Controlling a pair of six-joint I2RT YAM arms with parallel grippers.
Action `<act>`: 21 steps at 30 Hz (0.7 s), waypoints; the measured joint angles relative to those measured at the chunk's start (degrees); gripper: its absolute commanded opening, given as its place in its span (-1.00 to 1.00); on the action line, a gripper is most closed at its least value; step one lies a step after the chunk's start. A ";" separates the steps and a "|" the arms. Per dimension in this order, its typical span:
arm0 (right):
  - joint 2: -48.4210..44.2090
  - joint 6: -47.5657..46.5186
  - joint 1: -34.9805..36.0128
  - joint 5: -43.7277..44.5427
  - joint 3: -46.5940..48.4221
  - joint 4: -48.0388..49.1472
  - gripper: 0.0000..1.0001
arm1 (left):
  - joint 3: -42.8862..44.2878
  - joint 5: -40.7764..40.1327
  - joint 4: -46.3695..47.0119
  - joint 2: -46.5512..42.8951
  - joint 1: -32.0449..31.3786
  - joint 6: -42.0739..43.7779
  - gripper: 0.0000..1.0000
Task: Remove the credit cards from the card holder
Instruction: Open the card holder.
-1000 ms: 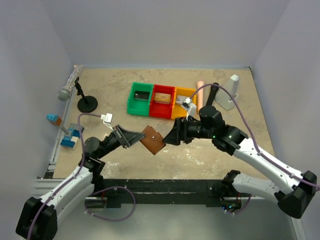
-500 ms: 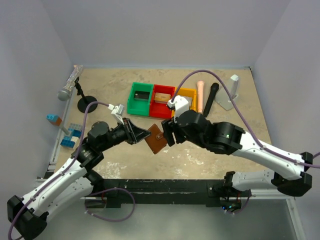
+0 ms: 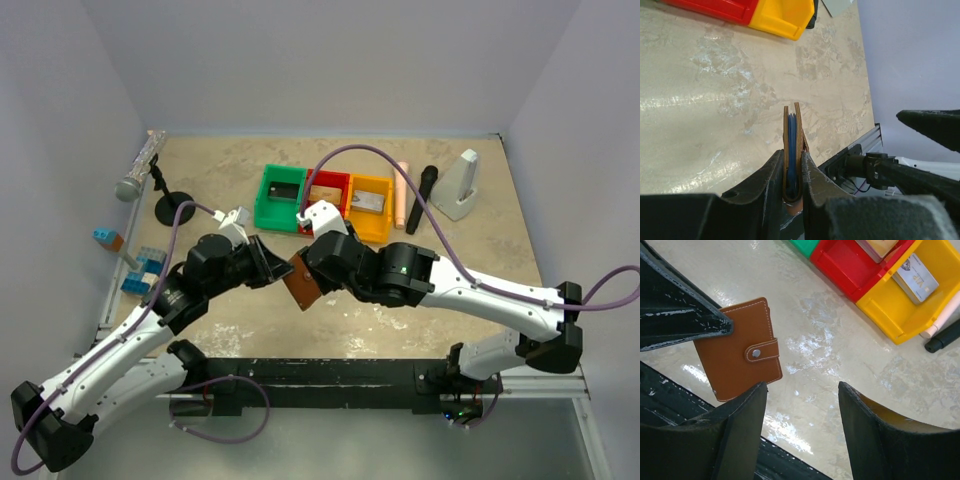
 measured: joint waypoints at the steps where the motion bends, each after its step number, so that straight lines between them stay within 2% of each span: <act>1: 0.87 0.04 0.28 0.00 0.50 -0.11 0.23 | 0.35 -0.20 -0.44 0.24 0.00 -0.57 -1.00; 21: 11.32 1.64 2.29 -4.15 6.95 -1.88 0.14 | 2.16 0.07 -3.65 0.39 -0.66 -6.82 -1.00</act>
